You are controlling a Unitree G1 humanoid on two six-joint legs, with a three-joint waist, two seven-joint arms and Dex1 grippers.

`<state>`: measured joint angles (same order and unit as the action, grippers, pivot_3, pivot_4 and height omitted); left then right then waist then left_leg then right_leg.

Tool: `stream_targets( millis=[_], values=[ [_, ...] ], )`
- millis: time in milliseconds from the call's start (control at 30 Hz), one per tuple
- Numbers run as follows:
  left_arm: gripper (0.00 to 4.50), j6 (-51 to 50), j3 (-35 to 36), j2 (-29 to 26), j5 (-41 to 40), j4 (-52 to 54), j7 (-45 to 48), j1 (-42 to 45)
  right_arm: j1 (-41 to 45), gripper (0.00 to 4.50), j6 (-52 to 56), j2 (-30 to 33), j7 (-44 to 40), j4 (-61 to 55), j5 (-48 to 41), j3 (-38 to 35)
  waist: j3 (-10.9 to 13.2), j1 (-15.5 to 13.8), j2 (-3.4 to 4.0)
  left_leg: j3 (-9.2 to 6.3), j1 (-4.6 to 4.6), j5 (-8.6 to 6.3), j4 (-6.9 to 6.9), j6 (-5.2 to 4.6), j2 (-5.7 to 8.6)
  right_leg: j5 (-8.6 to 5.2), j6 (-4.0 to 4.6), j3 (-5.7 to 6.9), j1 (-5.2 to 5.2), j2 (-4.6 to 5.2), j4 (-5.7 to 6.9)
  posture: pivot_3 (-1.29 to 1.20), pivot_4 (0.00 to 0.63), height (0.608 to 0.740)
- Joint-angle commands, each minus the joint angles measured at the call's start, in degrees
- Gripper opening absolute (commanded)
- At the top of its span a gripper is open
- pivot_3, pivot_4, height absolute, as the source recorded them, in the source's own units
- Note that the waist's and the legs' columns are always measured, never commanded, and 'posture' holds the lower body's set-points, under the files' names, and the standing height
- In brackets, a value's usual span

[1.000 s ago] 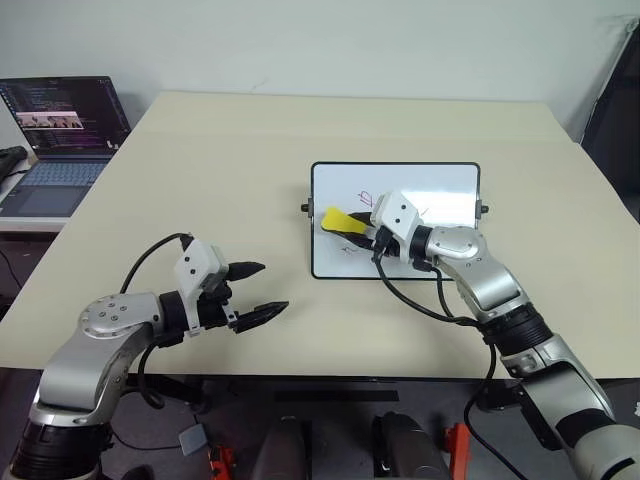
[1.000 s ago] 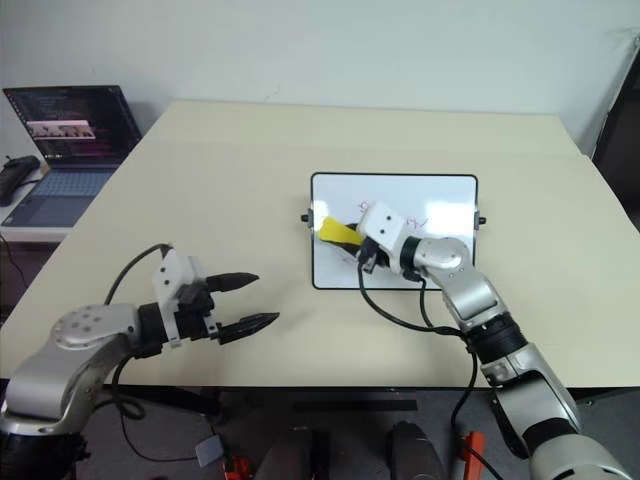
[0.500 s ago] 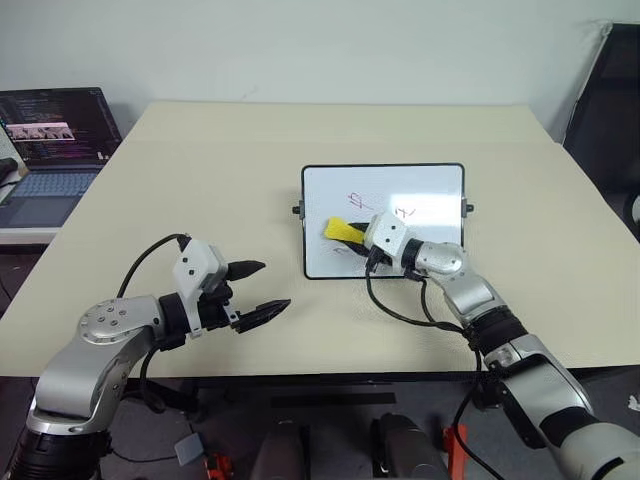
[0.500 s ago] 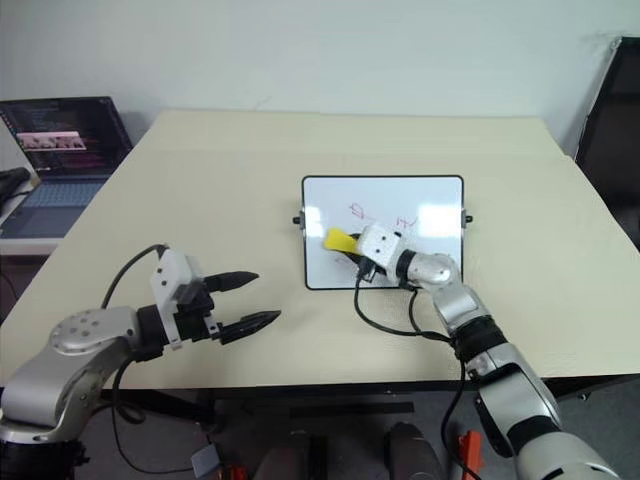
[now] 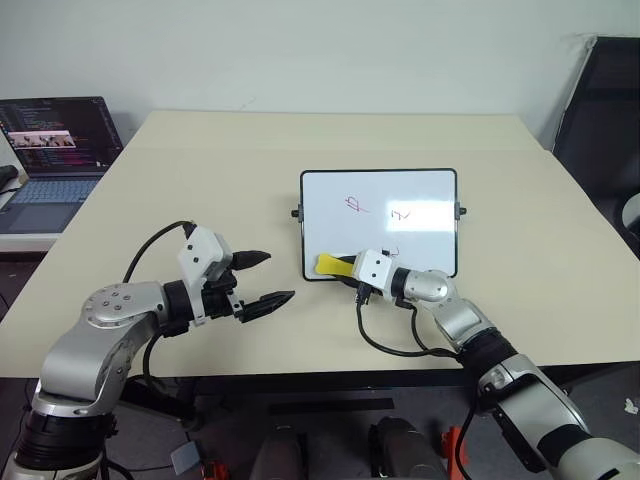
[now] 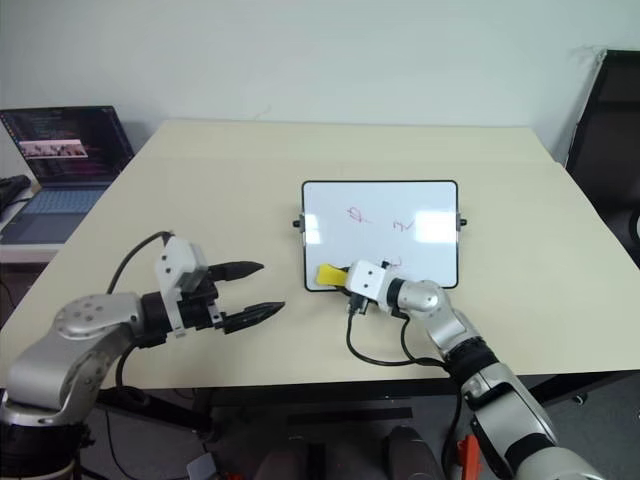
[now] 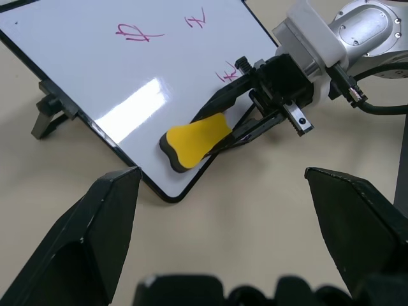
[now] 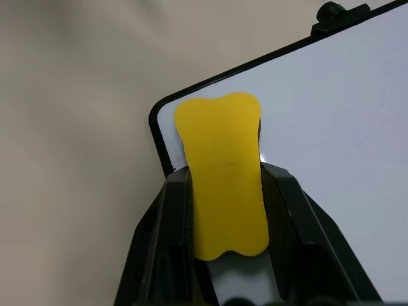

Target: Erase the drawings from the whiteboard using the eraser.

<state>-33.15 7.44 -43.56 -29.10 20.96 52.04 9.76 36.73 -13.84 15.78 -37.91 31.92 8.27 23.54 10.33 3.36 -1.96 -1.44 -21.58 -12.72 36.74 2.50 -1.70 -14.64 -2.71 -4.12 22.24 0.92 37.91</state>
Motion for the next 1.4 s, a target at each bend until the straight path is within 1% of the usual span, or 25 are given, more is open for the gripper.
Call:
stream_targets(
  millis=[33, 100, 167, 200, 233, 267, 333, 400, 500, 567, 667, 767, 900, 1167, 1400],
  values=[
    [4.5, 0.6, -0.2, -0.3, -0.3, 0.0, 0.4, 1.5, -2.2, 1.12, 5.3, 2.3, -4.8, -1.9, -2.6, -2.4, 0.0, -0.1, 0.01, 0.0, -0.04, 0.0, -0.02, 0.0, 0.01, 0.0, 0.0, 0.01, 0.02, 0.0, -0.02, 0.0, 0.15, 0.74],
    [4.5, 0.6, -0.3, -0.2, -0.5, -0.3, 0.3, 2.1, -2.8, 1.12, 11.3, 3.0, -8.1, -9.9, -8.6, -5.9, 0.0, -0.3, 0.04, 0.0, -0.33, 0.0, -0.05, 0.0, 0.02, -0.02, 0.01, 0.04, 0.02, 0.0, -0.04, 0.0, 0.15, 0.74],
    [4.5, 0.6, -0.3, -0.3, -0.7, -0.9, 0.5, 2.9, -2.6, 1.12, 20.3, 5.9, -11.4, -21.8, -15.9, -10.6, 0.1, -0.6, 0.13, -0.02, -0.64, 0.0, -0.06, 0.0, 0.02, -0.04, -0.01, 0.08, 0.19, 0.0, -0.04, 0.0, 0.15, 0.74],
    [4.5, 0.7, -0.3, -0.3, -0.7, -1.1, 0.5, 3.1, -2.6, 1.12, 23.5, 7.0, -12.3, -25.6, -17.9, -11.9, 0.2, -0.7, 0.17, -0.03, -0.92, 0.0, -0.06, 0.0, 0.05, -0.05, -0.03, 0.09, 0.44, 0.01, -0.02, 0.0, 0.15, 0.74],
    [4.5, 0.7, -0.4, -0.3, -0.7, -1.4, 0.6, 3.6, -2.0, 1.12, 27.7, 9.2, -13.4, -30.3, -21.0, -14.2, 0.2, -0.8, 0.23, -0.02, -1.35, 0.01, -0.02, 0.0, 0.06, -0.02, -0.07, 0.08, 0.89, 0.01, 0.07, 0.0, 0.15, 0.74],
    [4.5, 0.7, -0.4, -0.2, -0.8, -1.6, 0.7, 3.9, -1.6, 1.12, 30.9, 10.7, -14.0, -33.5, -23.1, -15.7, 0.2, -1.0, 0.24, -0.01, -1.61, 0.0, -0.01, 0.0, 0.09, 0.18, -0.39, 0.08, 1.17, 0.01, 0.08, 0.0, 0.15, 0.74],
    [4.5, 0.8, -0.6, -0.3, -0.8, -2.2, 1.1, 4.6, 0.0, 1.12, 38.2, 14.9, -15.3, -39.4, -29.1, -20.6, 0.2, -1.0, 0.27, -0.03, -1.67, -0.02, -0.04, 0.01, 0.08, 0.2, -0.22, 0.13, 1.22, -0.02, 0.07, 0.0, 0.15, 0.74],
    [4.5, 1.0, -0.9, -0.4, -0.6, -3.0, 1.8, 5.6, 1.0, 1.12, 42.6, 19.8, -17.0, -42.2, -33.2, -25.3, 0.2, -1.0, 0.26, -0.04, -1.73, -0.03, -0.22, 0.02, 0.07, 0.15, -0.16, 0.16, 1.32, -0.05, -0.01, 0.0, 0.15, 0.74],
    [4.5, 1.8, -1.6, -0.6, 0.2, -5.3, 2.7, 8.2, 0.2, 1.12, 44.8, 27.7, -19.6, -41.7, -34.8, -30.5, 0.2, -1.4, 0.25, -0.07, -1.72, -0.03, -0.52, 0.02, 0.07, 0.08, -0.14, 0.25, 1.32, -0.06, -0.22, 0.0, 0.15, 0.74],
    [4.5, 2.7, -2.4, -0.7, 1.0, -7.1, 3.7, 10.1, -2.6, 1.12, 44.3, 32.9, -20.9, -39.3, -32.7, -31.6, 0.3, -1.6, 0.22, -0.04, -1.73, -0.03, -0.6, 0.02, 0.08, -0.04, -0.28, 0.24, 1.33, -0.06, -0.29, 0.0, 0.15, 0.74],
    [4.5, 3.6, -3.1, -0.9, 1.8, -9.0, 4.8, 12.1, -6.7, 1.12, 41.6, 37.9, -21.9, -36.0, -29.5, -32.2, 0.3, -1.6, 0.2, 0.0, -1.73, -0.03, -0.64, 0.02, 0.09, -0.08, -0.26, 0.23, 1.32, -0.05, -0.37, 0.0, 0.15, 0.74],
    [4.5, 4.1, -2.8, -1.7, 2.3, -10.2, 5.7, 13.7, -9.3, 1.12, 39.7, 39.6, -22.1, -33.4, -29.9, -35.3, 0.3, -1.3, 0.22, 0.08, -1.73, -0.03, -0.64, 0.02, 0.1, -0.06, -0.29, 0.15, 1.33, -0.04, -0.37, 0.0, 0.15, 0.74],
    [4.5, 4.6, -2.6, -2.7, 3.0, -12.1, 7.1, 15.4, -11.8, 1.12, 37.1, 41.7, -23.2, -32.0, -28.7, -35.9, 0.3, -0.7, 0.25, 0.09, -1.67, -0.03, -0.64, 0.02, 0.08, -0.09, -0.33, 0.12, 1.35, -0.07, -0.24, 0.0, 0.15, 0.74],
    [4.5, 4.4, -3.1, -2.4, 3.3, -12.0, 7.1, 16.0, -12.6, 1.12, 36.6, 40.9, -23.2, -31.6, -29.2, -35.8, 0.3, -0.5, 0.25, 0.08, -1.62, -0.03, -0.62, 0.02, 0.08, -0.09, -0.39, 0.11, 1.3, -0.09, -0.2, 0.0, 0.15, 0.74],
    [4.5, 4.5, -2.6, -2.1, 3.3, -11.9, 6.5, 16.0, -11.2, 1.12, 35.9, 40.1, -23.1, -30.3, -28.8, -35.1, 0.3, -0.5, 0.25, 0.08, -1.61, -0.03, -0.62, 0.02, 0.08, -0.09, -0.39, 0.11, 1.3, -0.09, -0.18, 0.0, 0.15, 0.74]
  ],
)
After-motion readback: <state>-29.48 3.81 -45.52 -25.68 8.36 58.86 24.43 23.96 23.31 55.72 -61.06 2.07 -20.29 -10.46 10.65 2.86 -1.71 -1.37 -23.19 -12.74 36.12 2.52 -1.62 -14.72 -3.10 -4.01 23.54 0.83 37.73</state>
